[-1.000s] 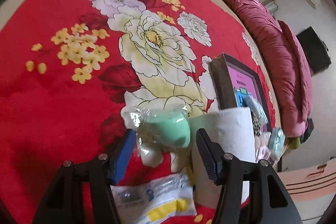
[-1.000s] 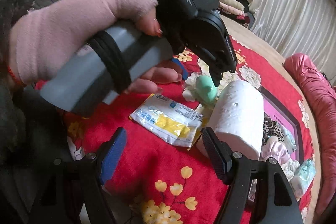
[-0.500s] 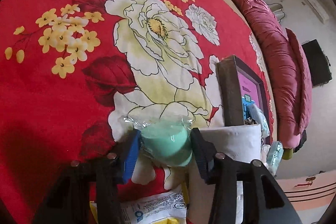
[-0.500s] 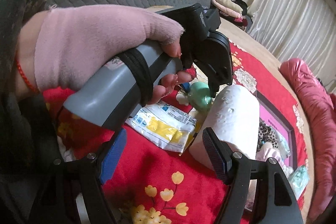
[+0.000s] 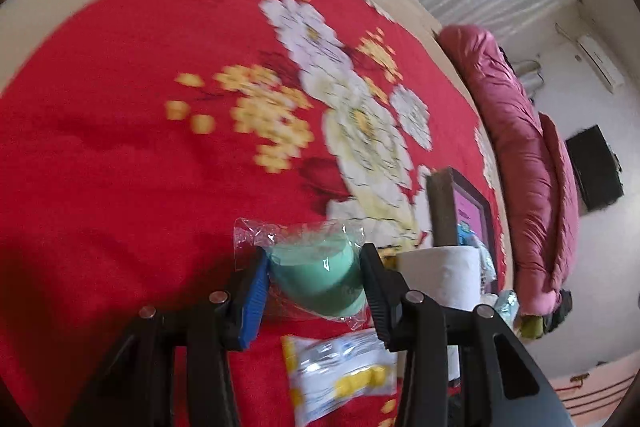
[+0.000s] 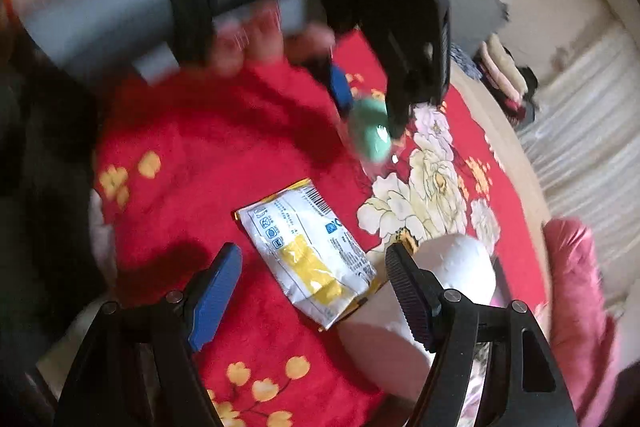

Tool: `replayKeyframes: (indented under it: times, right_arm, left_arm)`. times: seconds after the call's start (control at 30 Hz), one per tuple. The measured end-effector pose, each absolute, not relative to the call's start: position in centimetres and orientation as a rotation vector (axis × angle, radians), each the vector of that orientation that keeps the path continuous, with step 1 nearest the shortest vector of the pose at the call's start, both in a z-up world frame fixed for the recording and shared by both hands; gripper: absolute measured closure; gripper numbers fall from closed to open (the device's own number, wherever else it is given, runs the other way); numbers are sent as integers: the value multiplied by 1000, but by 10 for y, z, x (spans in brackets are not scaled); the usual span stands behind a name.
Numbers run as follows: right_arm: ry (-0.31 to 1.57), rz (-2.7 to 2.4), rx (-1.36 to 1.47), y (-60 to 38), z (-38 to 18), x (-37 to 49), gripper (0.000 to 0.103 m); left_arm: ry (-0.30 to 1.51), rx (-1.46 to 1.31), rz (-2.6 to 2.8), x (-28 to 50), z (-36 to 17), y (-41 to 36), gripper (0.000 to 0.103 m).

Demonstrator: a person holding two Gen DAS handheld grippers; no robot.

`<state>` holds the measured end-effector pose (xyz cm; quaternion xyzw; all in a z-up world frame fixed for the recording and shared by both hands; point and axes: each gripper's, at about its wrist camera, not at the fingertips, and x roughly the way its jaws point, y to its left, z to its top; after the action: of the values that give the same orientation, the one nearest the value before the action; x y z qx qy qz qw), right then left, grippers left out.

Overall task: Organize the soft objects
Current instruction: 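Grasp the green sponge in plastic with the left tool while the right grasps the snack wrapper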

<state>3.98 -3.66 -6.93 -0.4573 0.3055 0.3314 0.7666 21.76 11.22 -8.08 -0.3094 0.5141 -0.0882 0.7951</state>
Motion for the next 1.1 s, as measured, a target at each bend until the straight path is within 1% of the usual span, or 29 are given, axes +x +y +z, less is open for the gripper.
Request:
replayKeyframes:
  times: [0.23,0.33,0.37,0.57,0.7,0.83,0.93,1.0,1.1]
  right_arm:
    - [752,750,-1238,-15,-112,63,27]
    - [707,733,-1276,-9,-119,74,27]
    - [692,731,-1281,-8,-120,77,26]
    - [666,723,-1237,-4,-137,88,26]
    - [795,722,-1091,-8,-134,112,25]
    - [950,775,-1008,-7,-129,131,36]
    - [1060,836,-1001,-1,-124,145,41]
    - [1069,868,-1019,3,-118,147,43]
    - [1014,873,-1011,4,-101,146,44]
  left_arm:
    - [1079,-685,-172,193,-83,140,58]
    - [1065,-697,-171,193,-82,144,58]
    - [1060,-697,-171,192,-81,145,58]
    - [1036,-720,-169,192,-79,152,58]
    - [1037,-715,-173,194,-81,150,58]
    - [1042,-697,-173,194,-80,145,58]
    - [1039,-690,-167,193,-76,145,58]
    - [1033,-692,-156,191,-74,147,58]
    - [1019,-688,-132,185,-66,153,58]
